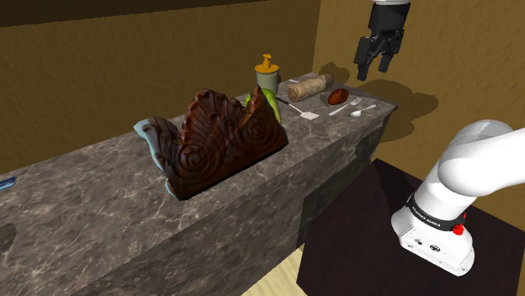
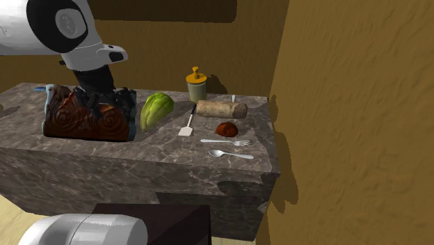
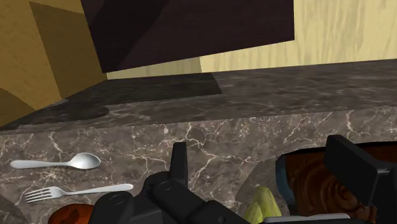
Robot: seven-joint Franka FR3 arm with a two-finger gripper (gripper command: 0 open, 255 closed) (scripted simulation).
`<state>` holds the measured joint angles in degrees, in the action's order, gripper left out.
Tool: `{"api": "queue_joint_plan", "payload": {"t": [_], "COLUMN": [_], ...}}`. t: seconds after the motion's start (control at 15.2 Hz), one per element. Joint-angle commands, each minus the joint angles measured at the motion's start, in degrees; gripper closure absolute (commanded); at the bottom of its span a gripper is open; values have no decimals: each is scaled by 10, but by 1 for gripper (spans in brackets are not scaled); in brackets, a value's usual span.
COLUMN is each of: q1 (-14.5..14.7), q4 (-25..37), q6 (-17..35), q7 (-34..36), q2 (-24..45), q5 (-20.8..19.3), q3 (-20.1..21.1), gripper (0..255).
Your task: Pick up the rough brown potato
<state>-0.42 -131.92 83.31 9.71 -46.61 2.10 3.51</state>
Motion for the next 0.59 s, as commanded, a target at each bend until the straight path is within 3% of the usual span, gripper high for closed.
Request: {"api": "queue_joint_plan", "payload": {"t": [0.0, 0.53], "q1": [0, 20], "q4": [0, -72], "q6": [0, 73], "q7": [0, -234], "q2": [0, -5], "q5": [0, -103], "q3": [0, -122], "gripper": [0, 0]}}
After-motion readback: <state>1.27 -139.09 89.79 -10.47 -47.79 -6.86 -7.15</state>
